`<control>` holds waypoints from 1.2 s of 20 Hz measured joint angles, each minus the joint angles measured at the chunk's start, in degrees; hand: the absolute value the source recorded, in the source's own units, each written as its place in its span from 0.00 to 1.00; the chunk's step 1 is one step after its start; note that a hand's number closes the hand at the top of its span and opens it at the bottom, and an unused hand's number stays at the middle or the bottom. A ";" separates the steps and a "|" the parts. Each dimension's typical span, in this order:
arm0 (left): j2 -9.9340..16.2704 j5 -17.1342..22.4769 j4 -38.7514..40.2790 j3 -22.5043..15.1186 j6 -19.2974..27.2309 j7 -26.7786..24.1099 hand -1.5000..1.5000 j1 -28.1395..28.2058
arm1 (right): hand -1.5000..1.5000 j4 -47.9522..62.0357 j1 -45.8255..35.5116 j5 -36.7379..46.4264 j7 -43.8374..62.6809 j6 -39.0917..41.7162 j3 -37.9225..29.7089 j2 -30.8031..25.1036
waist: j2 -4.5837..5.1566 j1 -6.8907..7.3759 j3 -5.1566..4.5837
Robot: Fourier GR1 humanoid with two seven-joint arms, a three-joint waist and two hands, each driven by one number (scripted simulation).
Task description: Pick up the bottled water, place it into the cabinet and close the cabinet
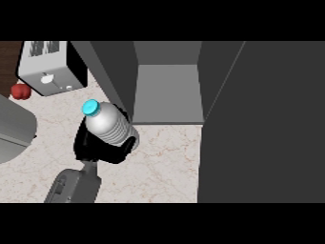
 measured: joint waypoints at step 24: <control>-0.02 -5.23 30.94 -6.11 26.98 -2.28 1.00 -38.52 | 0.00 1.06 -4.27 -3.32 2.44 -0.90 -1.11 -1.22 | 0.50 -1.55 -0.02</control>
